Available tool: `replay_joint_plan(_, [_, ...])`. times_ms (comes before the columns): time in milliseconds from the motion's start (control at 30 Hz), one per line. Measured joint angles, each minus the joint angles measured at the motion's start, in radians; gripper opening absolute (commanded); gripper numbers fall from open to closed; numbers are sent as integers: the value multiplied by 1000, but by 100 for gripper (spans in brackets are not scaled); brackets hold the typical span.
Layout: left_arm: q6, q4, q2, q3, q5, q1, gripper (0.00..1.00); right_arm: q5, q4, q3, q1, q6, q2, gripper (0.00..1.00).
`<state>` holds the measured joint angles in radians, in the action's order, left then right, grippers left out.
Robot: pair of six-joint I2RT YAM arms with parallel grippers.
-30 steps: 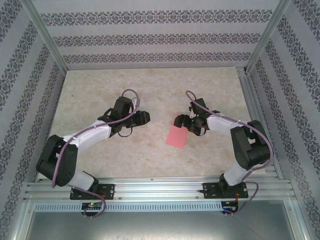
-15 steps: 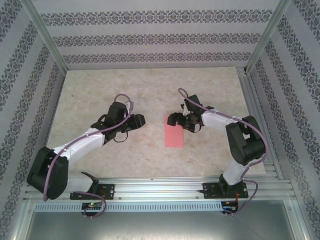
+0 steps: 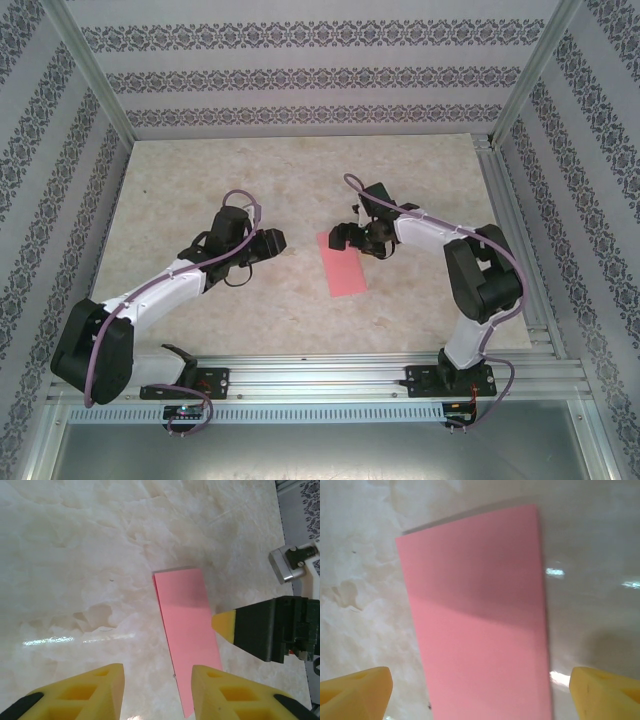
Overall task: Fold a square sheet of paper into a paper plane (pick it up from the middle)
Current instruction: Move the paper to the center of the table, then fold the triangle a second time at the center of the table.
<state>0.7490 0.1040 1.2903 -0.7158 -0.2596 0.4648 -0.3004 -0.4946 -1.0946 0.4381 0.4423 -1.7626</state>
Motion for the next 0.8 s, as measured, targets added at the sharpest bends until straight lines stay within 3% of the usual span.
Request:
replay_joint_plan(167, [16, 0, 5, 0, -4, -7, 42, 103, -79, 10, 21, -115, 164, 86])
replay_joint_plan(333, [47, -3, 52, 2, -24, -39, 42, 201, -161, 13, 163, -200, 291, 80])
replay_joint_plan(567, [111, -47, 102, 51, -77, -91, 42, 343, -241, 18, 401, -229, 216, 71])
replay_joint_plan(800, [136, -63, 109, 66, -100, -116, 42, 359, -273, -8, 437, -231, 61, 62])
